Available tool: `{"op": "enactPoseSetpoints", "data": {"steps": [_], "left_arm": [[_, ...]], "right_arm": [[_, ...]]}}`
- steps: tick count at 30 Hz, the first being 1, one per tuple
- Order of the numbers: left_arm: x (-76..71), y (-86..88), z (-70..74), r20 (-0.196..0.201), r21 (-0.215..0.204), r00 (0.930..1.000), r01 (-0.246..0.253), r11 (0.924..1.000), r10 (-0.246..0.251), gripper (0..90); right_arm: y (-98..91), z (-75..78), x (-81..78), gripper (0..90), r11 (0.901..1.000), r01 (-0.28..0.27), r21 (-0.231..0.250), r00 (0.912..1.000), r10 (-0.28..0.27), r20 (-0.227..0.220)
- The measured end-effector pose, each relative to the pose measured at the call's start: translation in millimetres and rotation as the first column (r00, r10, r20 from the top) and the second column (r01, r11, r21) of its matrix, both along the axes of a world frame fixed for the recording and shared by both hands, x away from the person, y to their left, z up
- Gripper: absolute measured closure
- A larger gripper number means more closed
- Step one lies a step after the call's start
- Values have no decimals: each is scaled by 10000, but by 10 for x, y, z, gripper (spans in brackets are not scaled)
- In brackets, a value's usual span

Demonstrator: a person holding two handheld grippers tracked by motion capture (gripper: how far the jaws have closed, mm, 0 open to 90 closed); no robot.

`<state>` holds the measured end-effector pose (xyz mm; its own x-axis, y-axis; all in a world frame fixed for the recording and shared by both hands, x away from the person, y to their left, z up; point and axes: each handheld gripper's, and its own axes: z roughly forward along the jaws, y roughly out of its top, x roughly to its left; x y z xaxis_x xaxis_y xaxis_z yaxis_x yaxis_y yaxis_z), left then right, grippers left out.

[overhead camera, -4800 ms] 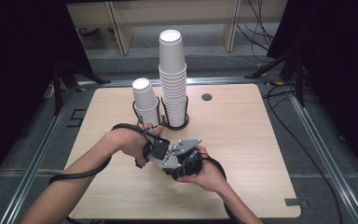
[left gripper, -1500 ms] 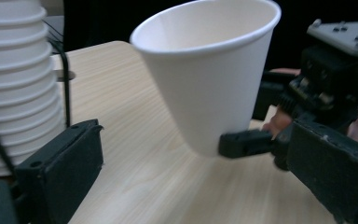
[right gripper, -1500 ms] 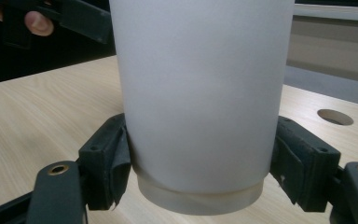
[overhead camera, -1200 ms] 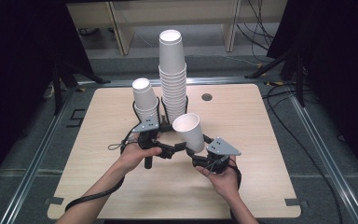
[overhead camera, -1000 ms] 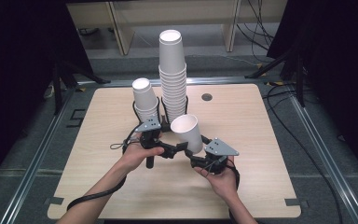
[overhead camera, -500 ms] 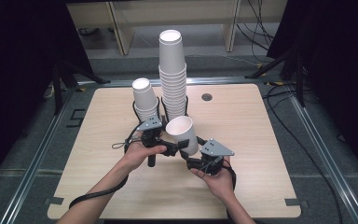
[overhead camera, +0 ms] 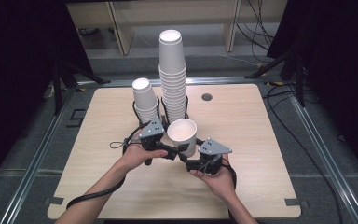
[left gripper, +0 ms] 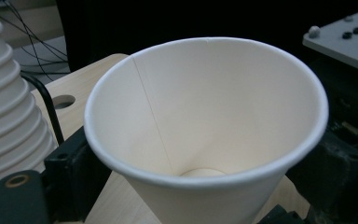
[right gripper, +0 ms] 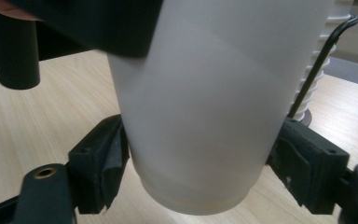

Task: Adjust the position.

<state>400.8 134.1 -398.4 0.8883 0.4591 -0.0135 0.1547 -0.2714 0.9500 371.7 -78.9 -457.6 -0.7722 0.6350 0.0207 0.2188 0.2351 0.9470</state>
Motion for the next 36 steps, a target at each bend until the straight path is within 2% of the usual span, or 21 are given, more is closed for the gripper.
{"op": "enactPoseSetpoints", "data": {"steps": [1, 2, 3, 4, 6, 7, 12, 14, 16, 17, 18, 20, 25, 27, 30, 34, 35, 36], "left_arm": [[-12, 4, 7, 125, 163, 9999, 106, 9998, -108, 130], [-19, -2, 6, 233, 149, 9996, 181, 9997, -184, 131], [-28, 12, 19, 284, 385, 9993, 242, 9990, -253, 132], [-33, 16, 24, 291, 349, 9990, 338, 9988, -349, 133], [-37, 34, 35, 288, 386, 9982, 524, 9979, -535, 135], [-39, 42, 37, 302, 427, 9973, 659, 9969, -672, 137], [-62, 71, 32, 196, 824, 9907, 1324, 9878, -1345, 138], [-64, 69, 19, 53, 657, 9860, 1660, 9839, -1667, 139], [-79, 78, 26, -57, 846, 9827, 1850, 9791, -1852, 139], [-86, 77, 26, -78, 875, 9813, 1922, 9775, -1922, 140], [-89, 77, 26, -111, 871, 9797, 2001, 9759, -1999, 140], [-96, 71, 24, -210, 768, 9769, 2138, 9739, -2128, 140], [-94, 64, 22, -294, 772, 9724, 2332, 9694, -2316, 140], [-82, 61, 8, -356, 562, 9696, 2438, 9682, -2421, 140], [-75, 69, 8, -357, 704, 9687, 2476, 9663, -2456, 131], [-74, 56, 5, -274, 445, 9693, 2453, 9684, -2443, 109], [-79, 55, 11, -269, 485, 9717, 2356, 9706, -2345, 89], [-84, 57, 15, -253, 542, 9740, 2262, 9726, -2251, 89]], "right_arm": [[-3, 6, 3, 172, 9999, -137, -36, 9999, 137, -76], [-6, 11, -4, 152, 9998, -185, -14, 9998, 185, -75], [-23, 23, -7, 151, 9997, -96, -231, 9998, 101, 195], [-34, 33, -8, 149, 9992, -188, -366, 9994, 198, 274], [-36, 39, -29, 149, 9990, -332, -283, 9993, 337, 177], [-51, 46, -44, 150, 9977, -588, -342, 9981, 594, 177], [-69, 48, -72, 150, 9947, -992, -256, 9950, 995, 120], [-84, 58, -69, 150, 9908, -1315, -311, 9912, 1320, 131], [-79, 60, -75, 148, 9880, -1530, -218, 9882, 1532, 80], [-86, 69, -66, 149, 9857, -1632, -408, 9859, 1645, 305], [-74, 66, -79, 149, 9853, -1692, -218, 9854, 1695, 131], [-70, 70, -77, 150, 9823, -1864, -206, 9823, 1867, 134], [-61, 64, -66, 177, 9782, -2064, -217, 9784, 2066, 95], [-61, 60, -69, 208, 9752, -2210, -131, 9752, 2211, 78], [-59, 56, -84, 221, 9761, -2166, -181, 9763, 2166, 7], [-59, 59, -84, 235, 9760, -2176, -47, 9758, 2176, 205], [-73, 75, -91, 237, 9797, -2002, -47, 9795, 2003, 216], [-73, 75, -91, 237, 9797, -2002, -47, 9795, 2003, 216]]}}
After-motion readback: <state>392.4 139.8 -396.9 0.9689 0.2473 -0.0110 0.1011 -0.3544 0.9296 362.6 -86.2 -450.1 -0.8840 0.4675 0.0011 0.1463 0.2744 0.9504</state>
